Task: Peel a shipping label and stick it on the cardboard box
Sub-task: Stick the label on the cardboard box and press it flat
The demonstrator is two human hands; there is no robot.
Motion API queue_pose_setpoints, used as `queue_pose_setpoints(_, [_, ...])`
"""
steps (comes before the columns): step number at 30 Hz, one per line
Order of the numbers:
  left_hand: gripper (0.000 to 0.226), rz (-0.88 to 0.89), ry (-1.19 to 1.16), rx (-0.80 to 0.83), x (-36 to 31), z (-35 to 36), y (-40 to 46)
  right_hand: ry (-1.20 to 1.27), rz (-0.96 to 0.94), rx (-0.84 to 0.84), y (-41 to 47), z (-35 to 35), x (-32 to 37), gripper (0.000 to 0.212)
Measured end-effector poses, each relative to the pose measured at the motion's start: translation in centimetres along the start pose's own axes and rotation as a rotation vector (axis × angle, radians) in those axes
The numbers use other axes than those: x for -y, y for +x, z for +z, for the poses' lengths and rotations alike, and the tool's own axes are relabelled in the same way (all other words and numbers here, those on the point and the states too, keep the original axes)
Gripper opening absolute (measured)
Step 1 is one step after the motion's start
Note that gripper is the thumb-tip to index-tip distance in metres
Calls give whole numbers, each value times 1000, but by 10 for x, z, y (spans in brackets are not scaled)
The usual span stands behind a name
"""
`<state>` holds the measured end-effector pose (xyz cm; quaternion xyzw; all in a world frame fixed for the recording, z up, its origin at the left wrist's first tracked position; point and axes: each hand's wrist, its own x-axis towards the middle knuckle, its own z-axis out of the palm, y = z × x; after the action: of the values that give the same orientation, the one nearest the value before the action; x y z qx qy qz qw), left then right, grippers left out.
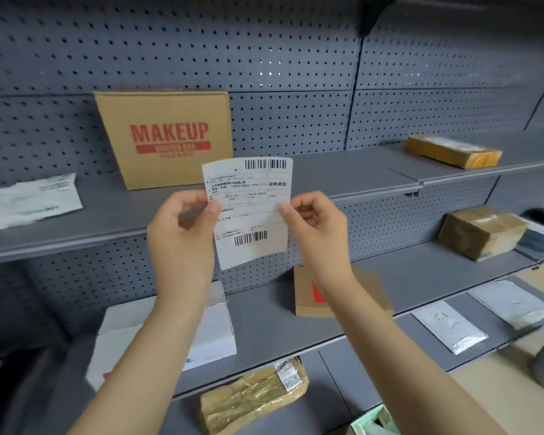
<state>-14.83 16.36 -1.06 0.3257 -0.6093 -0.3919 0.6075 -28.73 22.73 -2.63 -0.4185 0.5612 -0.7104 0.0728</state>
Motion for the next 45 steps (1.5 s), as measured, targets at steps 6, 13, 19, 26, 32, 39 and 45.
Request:
queue_pose_setpoints(6, [26, 32, 62, -37, -6, -38, 46, -54, -34, 45, 23, 46, 19, 10])
queue_pose_setpoints(13, [13, 31, 159, -54, -3, -60, 86, -129, -59, 96, 39, 82, 25, 10])
queue_pose_setpoints(19, [28, 15, 267, -96, 9, -53, 111, -193, -35, 103, 63, 92, 18, 13])
queue_pose_setpoints(26, [43, 64, 374, -184, 18, -35, 148, -255, -22, 133, 106, 114, 7, 14])
queue_pose_setpoints(32, [42, 84, 388, -267, 32, -27, 177, -299, -54, 155, 139, 141, -6, 14])
queue_pose_setpoints(39, [43, 107, 439, -291, 45, -23, 195, -316, -25, 156, 158, 155, -20, 14])
queue_pose_setpoints(45, [41, 112, 454, -285, 46, -16, 204, -339, -19, 139, 165, 157, -23, 15])
